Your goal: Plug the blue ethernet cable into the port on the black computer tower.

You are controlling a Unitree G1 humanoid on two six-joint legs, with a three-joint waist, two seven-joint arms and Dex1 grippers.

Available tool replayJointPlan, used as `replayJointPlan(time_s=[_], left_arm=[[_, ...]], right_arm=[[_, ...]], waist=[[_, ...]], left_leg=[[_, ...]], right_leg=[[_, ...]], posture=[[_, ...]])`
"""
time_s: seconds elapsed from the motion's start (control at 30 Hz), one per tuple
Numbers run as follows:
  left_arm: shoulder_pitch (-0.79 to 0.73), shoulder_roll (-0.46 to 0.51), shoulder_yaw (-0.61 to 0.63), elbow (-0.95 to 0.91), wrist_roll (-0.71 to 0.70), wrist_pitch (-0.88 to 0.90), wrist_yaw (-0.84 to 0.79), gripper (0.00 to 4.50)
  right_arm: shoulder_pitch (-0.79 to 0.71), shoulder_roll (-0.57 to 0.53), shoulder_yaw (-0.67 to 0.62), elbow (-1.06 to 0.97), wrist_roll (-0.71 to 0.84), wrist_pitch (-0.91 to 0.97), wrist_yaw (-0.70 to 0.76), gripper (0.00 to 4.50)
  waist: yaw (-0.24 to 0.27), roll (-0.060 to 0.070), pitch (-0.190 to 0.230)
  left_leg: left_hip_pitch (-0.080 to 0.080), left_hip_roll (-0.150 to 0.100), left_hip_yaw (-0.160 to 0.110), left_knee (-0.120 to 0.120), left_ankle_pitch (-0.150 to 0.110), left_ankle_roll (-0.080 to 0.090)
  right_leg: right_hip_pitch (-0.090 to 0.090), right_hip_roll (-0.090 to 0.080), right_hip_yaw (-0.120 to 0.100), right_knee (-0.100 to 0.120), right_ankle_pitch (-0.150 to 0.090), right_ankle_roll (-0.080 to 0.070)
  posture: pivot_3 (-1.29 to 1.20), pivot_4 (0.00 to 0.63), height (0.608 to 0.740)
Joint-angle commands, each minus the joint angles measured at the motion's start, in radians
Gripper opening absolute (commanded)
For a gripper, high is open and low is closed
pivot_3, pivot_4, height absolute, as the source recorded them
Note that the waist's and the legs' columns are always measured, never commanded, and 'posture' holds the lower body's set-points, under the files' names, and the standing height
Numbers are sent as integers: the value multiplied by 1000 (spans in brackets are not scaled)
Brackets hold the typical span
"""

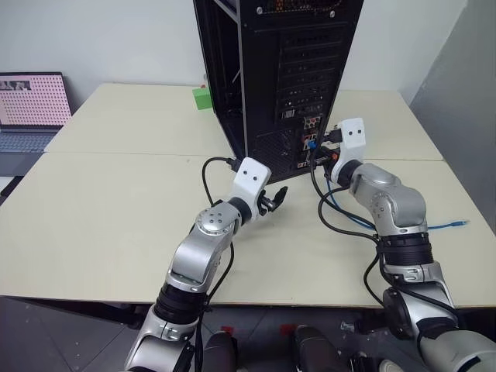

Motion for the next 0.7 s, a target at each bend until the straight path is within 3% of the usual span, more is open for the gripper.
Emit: replayJointPlan(time_s=[0.03, 0.7], left_arm=[[-8, 1, -9, -46, 1, -10, -8, 3620], [-6, 1, -7, -48, 5, -11, -12, 3620]], right_arm=[[-28, 3, -15, -33, 0, -20, -6, 0], [-54, 18, -19, -5, -9, -43, -19, 0]], waist=[[0, 0, 0], [-4, 0, 0]], left_leg=[[0, 0, 0, 0, 0, 0], [0, 0, 0, 0, 0, 0]], right_leg=[[0, 0, 0, 0, 0, 0], [-1, 0, 0, 0, 0, 0]], posture=[[0, 150, 740], [0, 150, 740]])
